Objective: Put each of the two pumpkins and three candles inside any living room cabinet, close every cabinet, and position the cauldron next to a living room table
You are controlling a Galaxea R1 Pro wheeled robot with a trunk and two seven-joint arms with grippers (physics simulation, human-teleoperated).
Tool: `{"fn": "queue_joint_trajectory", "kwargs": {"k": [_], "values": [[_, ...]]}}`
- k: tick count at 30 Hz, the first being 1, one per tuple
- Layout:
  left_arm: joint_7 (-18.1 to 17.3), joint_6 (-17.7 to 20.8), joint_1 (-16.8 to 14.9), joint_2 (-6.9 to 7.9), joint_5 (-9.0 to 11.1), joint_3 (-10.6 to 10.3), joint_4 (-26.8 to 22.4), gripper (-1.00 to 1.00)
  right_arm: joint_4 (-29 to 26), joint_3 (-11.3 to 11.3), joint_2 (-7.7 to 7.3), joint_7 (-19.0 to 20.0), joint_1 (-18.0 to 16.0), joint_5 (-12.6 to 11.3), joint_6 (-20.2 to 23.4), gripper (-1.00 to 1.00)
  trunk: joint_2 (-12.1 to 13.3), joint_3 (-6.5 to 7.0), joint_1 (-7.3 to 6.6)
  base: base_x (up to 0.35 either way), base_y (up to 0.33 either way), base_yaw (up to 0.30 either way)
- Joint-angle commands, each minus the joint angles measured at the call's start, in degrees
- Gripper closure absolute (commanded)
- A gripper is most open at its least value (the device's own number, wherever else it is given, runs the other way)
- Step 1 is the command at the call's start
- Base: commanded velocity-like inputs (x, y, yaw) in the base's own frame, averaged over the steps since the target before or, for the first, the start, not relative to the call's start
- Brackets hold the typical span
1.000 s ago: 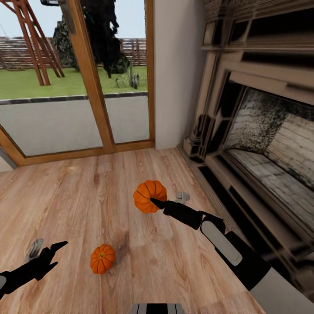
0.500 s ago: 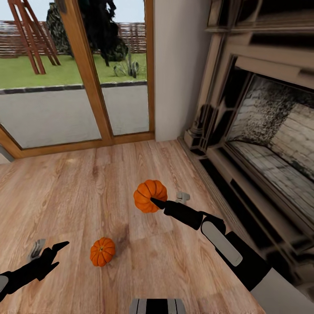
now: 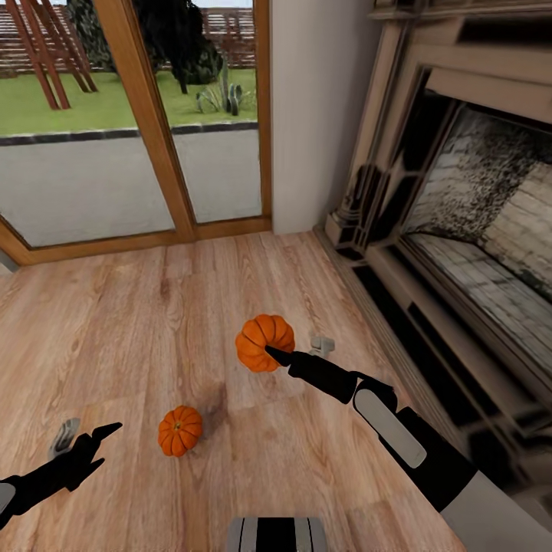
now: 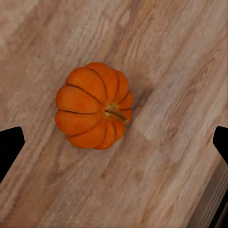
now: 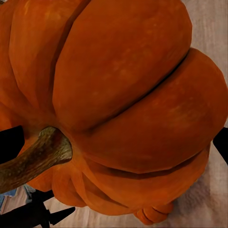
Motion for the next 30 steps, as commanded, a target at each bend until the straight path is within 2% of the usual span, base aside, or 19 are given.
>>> {"fn": "queue_joint_trajectory", "kwargs": {"k": [1, 30], "values": [[-0.28, 0.37, -0.04, -0.02, 0.01, 0.13, -0.03, -1.00, -0.04, 0.04, -0.04, 0.06, -0.05, -0.55, 0.13, 1.00, -0.03, -0.26, 0.01, 0.000, 0.000, 0.000], [-0.69, 0.37, -0.04, 0.00, -0.01, 0.04, -0.37, -1.00, -0.14, 0.45, -0.04, 0.13, -0.07, -0.37, -1.51, 1.00, -0.42, -6.69, 0.76, 0.000, 0.000, 0.000]]}}
